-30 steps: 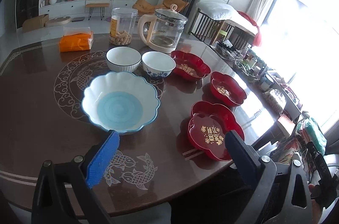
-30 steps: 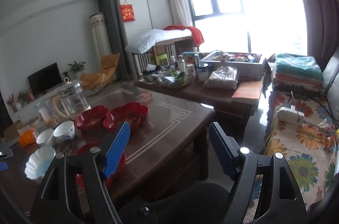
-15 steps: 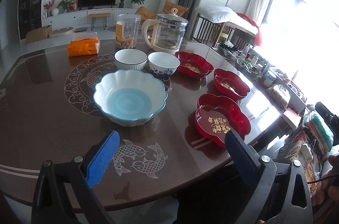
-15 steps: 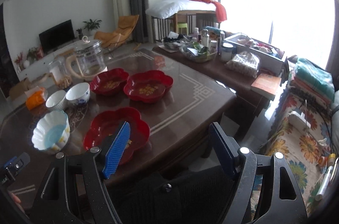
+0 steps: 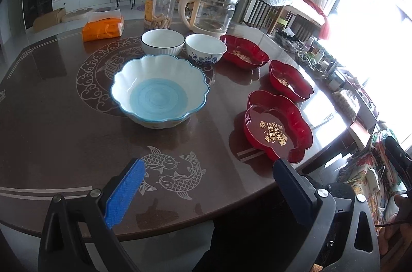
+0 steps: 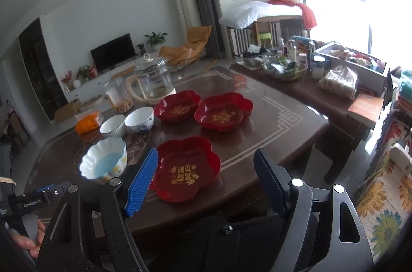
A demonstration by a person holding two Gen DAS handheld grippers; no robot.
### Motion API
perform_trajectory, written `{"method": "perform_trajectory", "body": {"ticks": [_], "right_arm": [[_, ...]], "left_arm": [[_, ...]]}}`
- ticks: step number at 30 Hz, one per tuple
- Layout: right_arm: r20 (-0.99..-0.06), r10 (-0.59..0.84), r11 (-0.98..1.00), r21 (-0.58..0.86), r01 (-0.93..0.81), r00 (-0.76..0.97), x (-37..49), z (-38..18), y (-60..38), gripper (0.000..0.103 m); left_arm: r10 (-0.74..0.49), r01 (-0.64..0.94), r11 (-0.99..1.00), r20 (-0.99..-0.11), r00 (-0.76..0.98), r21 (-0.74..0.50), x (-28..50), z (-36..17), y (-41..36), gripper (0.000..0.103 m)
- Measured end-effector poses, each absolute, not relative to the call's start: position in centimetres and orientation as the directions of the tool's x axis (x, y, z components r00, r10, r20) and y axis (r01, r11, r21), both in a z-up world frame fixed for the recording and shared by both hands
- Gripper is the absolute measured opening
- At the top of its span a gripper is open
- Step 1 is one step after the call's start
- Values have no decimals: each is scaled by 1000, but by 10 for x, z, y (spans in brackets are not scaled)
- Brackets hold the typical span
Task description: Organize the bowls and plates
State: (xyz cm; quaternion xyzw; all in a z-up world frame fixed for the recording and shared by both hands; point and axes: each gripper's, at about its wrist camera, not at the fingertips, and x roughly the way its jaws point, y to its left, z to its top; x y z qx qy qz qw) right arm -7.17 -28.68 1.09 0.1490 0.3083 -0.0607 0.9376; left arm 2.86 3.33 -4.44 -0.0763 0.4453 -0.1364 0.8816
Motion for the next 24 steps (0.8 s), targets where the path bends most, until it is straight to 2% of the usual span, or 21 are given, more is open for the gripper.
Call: {"method": "perform_trajectory", "body": {"ticks": [6,11,18,24], "right_arm": [[-621,-75,935,227,270,780,-81,-12,-315,80],[-619,-91,916,255,309,780,-86,-22,-341,80],[-644,-63,917,264,298,763,-83,-31,-341,80],[-669,-15,935,254,248,743,-72,-24,-309,80]], "left_arm": [[-294,217,954,-792,534,-208,34,-49,1,99],[-222,202,971,-805,550,-129,36,-46,-19,99],[-269,186,963,-779,567,-197,36,-34,-18,99],[-317,243,947,-750,581,-212,38,-20,-29,99]]}}
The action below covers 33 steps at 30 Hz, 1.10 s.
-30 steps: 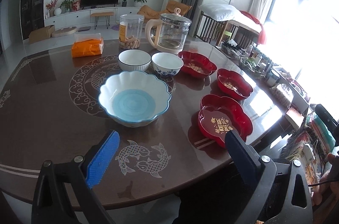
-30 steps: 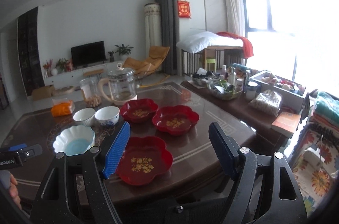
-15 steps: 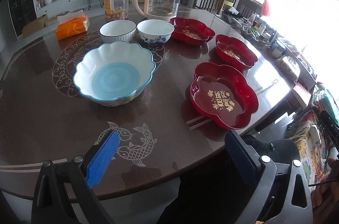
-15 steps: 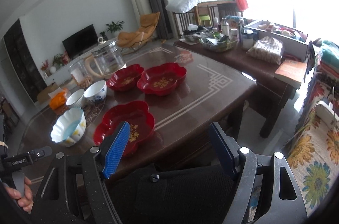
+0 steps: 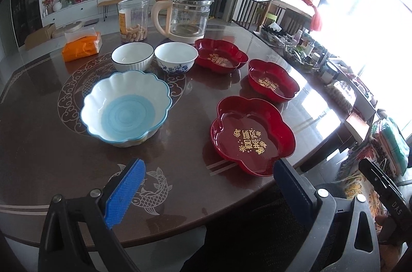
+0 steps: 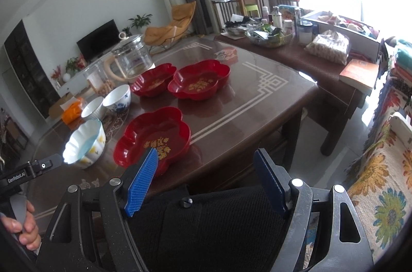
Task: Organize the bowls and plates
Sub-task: 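Reach both grippers to the rim of another red flower plate and close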
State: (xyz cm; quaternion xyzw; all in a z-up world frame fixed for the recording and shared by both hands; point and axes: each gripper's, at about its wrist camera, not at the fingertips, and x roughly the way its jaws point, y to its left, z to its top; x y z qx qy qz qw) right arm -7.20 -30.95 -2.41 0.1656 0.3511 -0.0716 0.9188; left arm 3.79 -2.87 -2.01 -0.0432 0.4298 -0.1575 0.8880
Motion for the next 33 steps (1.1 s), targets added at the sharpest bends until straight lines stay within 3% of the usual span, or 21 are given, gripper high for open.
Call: {"method": "perform_trajectory", "body": {"ticks": [8,15,21,24,29,33], "right_arm": [[-693,58,953,252,165,719,-36,-6,-313,80],[-778,-189,969,-50,240,599,23,-8,-382,80],[-797,-67,961,111,254,601,84,-31,-440,80],[-811,-73,962,96,255,580,125,-46,-457,80],[-856,94,944,238,227,508,189,-78,-482,80],[-872,97,954,218,204,479,226,-95,-481,80]], "left_arm": [[-388,312,915,-769,508,-255,84,-12,-32,99],[-414,336,896,-816,403,-289,167,-14,-79,99],[-346,354,907,-882,319,-228,245,-48,-150,98],[-328,341,912,-905,269,-229,276,-69,-179,94],[-291,338,920,-921,259,-196,306,-94,-217,93],[-303,276,931,-927,223,-238,326,-115,-230,80]]}}
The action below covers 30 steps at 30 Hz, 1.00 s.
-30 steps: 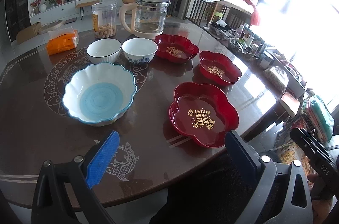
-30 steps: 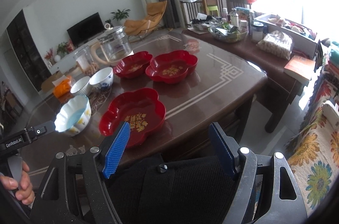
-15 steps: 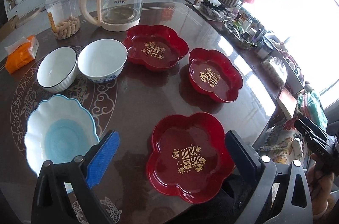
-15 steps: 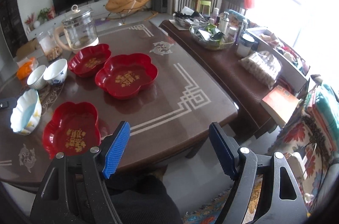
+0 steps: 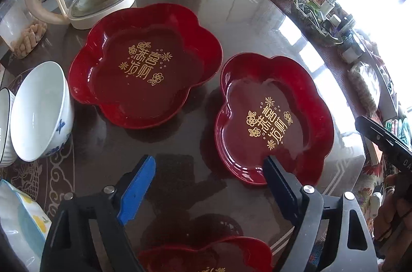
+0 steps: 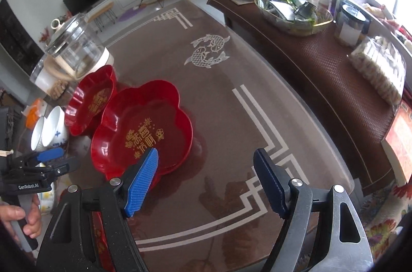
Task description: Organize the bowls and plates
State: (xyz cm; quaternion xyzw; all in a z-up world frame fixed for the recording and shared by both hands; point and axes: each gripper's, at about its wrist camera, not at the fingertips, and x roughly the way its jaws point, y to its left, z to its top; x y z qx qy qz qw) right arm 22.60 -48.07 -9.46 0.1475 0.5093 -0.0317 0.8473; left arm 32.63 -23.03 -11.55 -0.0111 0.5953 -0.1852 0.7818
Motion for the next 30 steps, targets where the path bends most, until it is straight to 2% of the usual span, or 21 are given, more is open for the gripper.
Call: {"method": "perform_trajectory", "body": {"ticks": [4,6,8,9,10,12,13,19,26,30], "right_arm": [[-887,105,960,208,187,450,258,-111,-475,77],[-894,100,966,193,175,437,269,-118,-470,74],[-905,113,966,196,169,409,279,-128,-467,50],[-913,122,966,200,166,390,283,-134,-466,46],[-920,121,967,195,166,373,287,-139,-465,43],[-927,109,970,178,166,358,291,-148,-460,30],[-928,122,968,189,162,353,291,-151,-459,18],[-906,106,972,182,152,409,270,-131,-448,13],[-851,153,963,242,117,502,211,-59,-423,12],[-825,186,954,282,103,534,166,-29,-387,13]], "left_arm": [[-318,220,936,-928,193,-275,335,-132,-236,66],[-330,197,935,-926,184,-294,337,-139,-237,53],[-349,180,930,-922,168,-320,338,-145,-237,42],[-355,174,929,-921,162,-327,339,-148,-238,35],[-354,173,930,-918,181,-324,339,-148,-236,33],[-376,179,921,-909,179,-346,340,-150,-237,8],[-378,175,921,-908,181,-349,340,-151,-237,8],[-399,219,910,-886,238,-352,329,-124,-228,7],[-451,329,876,-842,295,-354,285,-54,-189,7],[-450,352,872,-838,307,-340,261,-36,-149,7]]}}
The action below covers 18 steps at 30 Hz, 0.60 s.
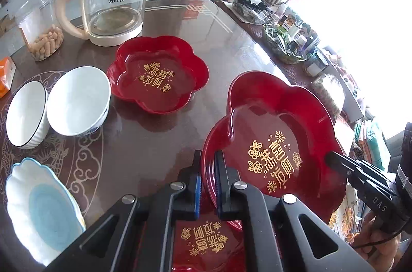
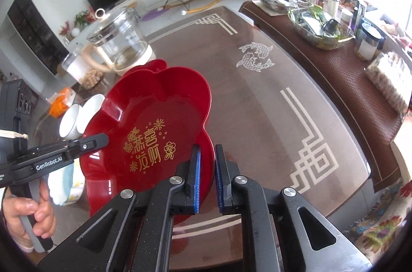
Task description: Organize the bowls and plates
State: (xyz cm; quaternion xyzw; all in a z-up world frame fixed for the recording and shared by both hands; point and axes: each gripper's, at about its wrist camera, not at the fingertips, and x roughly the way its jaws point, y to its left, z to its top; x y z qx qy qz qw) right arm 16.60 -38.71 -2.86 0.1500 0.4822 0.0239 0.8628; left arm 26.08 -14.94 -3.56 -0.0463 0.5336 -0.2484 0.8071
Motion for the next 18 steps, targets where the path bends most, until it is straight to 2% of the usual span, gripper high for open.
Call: {"method": "perform_trajectory", "body": {"ticks": [5,11,18], "right_arm": [[-814,227,934,338,117,534,117,-33,-338,15],[-843,224,919,349,182,490,89,-73,-304,15],[-867,156,926,296,237,473,66,-94,-286,15]], "left_arm": [[-420,350,885,-853,309,-309,237,-49,-118,7],[-403,368,885,-864,301,-284,222,-78,-106,9],[-386,426,874,-868,313,-235,222,-93,-122,15]]}}
